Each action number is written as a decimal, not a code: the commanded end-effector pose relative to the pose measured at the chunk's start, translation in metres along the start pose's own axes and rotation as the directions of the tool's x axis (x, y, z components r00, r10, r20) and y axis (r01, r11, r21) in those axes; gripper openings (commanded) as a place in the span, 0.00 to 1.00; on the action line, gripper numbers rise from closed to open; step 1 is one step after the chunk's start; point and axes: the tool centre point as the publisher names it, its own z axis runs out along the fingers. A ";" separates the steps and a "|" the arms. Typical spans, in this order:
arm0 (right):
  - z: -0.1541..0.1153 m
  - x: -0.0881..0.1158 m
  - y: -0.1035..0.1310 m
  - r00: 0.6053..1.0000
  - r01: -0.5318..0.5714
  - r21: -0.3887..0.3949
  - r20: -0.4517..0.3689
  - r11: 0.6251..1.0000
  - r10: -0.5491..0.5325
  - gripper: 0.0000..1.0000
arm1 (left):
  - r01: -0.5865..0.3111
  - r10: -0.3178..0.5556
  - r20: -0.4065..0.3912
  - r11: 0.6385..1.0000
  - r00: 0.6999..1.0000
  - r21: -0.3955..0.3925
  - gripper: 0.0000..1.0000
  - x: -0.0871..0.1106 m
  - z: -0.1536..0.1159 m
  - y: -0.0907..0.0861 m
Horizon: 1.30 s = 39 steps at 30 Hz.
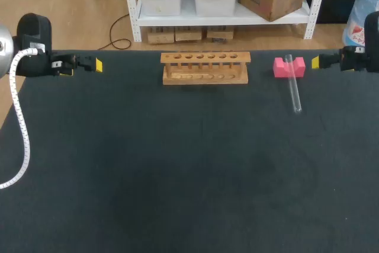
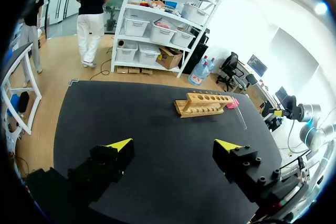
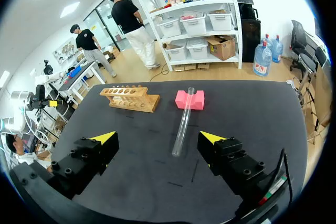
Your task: Grasp the test tube, adjust it, and insert it.
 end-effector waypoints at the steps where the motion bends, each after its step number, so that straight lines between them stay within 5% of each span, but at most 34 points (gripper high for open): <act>1: -0.001 0.000 0.001 1.000 0.000 0.005 0.000 1.000 0.000 1.00 | 0.001 -0.001 -0.003 1.000 1.000 -0.004 1.00 -0.001 0.000 -0.001; 10: -0.001 0.000 0.001 1.000 0.000 0.005 0.000 1.000 0.000 1.00 | 0.001 -0.001 -0.003 1.000 1.000 -0.004 1.00 -0.001 0.000 -0.001; 19: -0.001 0.000 0.001 1.000 0.000 0.005 0.000 1.000 0.000 1.00 | -0.196 0.191 0.051 0.972 0.980 0.130 1.00 -0.011 0.003 0.017; 28: -0.001 0.000 0.001 1.000 0.000 0.005 0.000 1.000 0.000 1.00 | -0.473 0.427 0.208 0.827 0.880 0.304 1.00 -0.025 0.006 0.031; 39: -0.001 0.000 0.001 1.000 0.000 0.005 0.000 1.000 0.000 1.00 | -0.648 0.538 0.362 0.656 0.761 0.388 1.00 -0.036 0.029 0.040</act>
